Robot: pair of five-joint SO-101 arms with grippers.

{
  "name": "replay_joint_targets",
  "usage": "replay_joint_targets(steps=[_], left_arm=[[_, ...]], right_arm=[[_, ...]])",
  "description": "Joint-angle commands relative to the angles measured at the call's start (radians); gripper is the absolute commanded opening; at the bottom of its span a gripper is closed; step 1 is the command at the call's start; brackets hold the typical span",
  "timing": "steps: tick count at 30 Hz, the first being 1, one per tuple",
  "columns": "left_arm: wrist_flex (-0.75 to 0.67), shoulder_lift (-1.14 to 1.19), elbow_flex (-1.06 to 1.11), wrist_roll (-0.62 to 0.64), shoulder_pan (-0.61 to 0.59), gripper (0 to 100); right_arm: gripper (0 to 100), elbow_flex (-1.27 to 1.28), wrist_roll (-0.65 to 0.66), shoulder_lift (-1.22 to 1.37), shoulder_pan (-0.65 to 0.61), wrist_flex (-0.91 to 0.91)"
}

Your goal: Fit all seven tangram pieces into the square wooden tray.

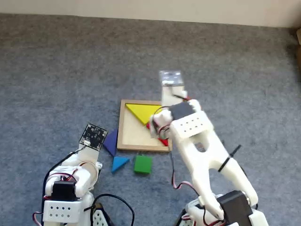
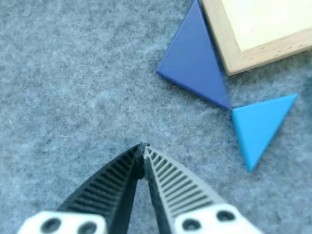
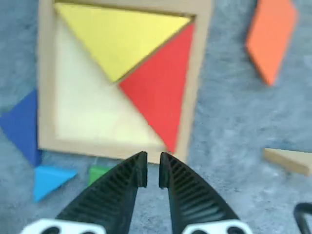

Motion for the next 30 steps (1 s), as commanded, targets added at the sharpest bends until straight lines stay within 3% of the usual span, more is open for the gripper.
replay_joint_targets(steps=[1,10,13,18,30], left_arm=[[0.005,-0.05,0.019,-0.012,-0.008,1],[0.005,-0.05,0.019,-0.012,-0.008,1],[0.005,-0.05,0.019,-0.012,-0.008,1],[0.005,-0.05,0.019,-0.012,-0.008,1],[0.005,-0.05,0.019,-0.012,-0.008,1]], right_arm=[[4.8,-0.007,-0.008,-0.059,0.136,0.021],[5.3,-0.005,-0.017,-0.05,0.369,0.042],[10.1,-0.004,-0.115,-0.048,0.435,0.048],[26.2,0.053,-0.206,-0.048,0.412,0.081],[26.4,0.116,-0.307,0.11,0.378,-0.024]])
